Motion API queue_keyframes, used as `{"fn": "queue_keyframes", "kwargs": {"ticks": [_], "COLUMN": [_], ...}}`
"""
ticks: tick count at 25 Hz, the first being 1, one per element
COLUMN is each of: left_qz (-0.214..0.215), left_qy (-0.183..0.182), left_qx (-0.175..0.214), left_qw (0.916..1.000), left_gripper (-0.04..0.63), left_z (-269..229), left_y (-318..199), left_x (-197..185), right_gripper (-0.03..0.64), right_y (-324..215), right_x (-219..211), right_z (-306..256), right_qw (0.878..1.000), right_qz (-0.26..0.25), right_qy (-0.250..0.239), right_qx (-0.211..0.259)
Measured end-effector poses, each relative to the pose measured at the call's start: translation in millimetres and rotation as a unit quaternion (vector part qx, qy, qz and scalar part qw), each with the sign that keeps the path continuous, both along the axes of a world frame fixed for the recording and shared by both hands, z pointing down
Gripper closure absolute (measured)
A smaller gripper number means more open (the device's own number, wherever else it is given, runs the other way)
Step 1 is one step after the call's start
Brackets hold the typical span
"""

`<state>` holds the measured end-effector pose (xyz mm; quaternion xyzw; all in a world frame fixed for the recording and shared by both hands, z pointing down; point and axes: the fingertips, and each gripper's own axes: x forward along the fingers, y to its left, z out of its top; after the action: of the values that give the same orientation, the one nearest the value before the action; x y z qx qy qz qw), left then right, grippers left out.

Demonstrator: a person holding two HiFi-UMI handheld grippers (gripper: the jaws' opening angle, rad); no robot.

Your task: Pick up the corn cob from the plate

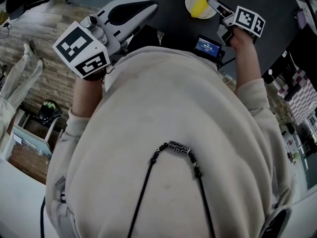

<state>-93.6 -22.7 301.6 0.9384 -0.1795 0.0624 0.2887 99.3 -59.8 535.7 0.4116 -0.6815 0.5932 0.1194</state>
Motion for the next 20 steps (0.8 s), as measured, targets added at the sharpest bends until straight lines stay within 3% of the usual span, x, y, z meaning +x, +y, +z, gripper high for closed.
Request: {"fn": "queue_keyframes", "kwargs": {"ticks": [20], "left_qz": [-0.017], "left_qy": [-0.006], "left_qx": [-0.012], "left_qw": [0.9998], "left_gripper": [0.594], "left_z": [11], "left_y": [0], "left_x": [-4], "right_gripper": [0.329], "right_y": [20], "right_x": [18], "right_z": [76], "right_qw": [0.992], "right_qz": [-0.006], "right_qy": [0.069], "right_qx": [-0.106]}}
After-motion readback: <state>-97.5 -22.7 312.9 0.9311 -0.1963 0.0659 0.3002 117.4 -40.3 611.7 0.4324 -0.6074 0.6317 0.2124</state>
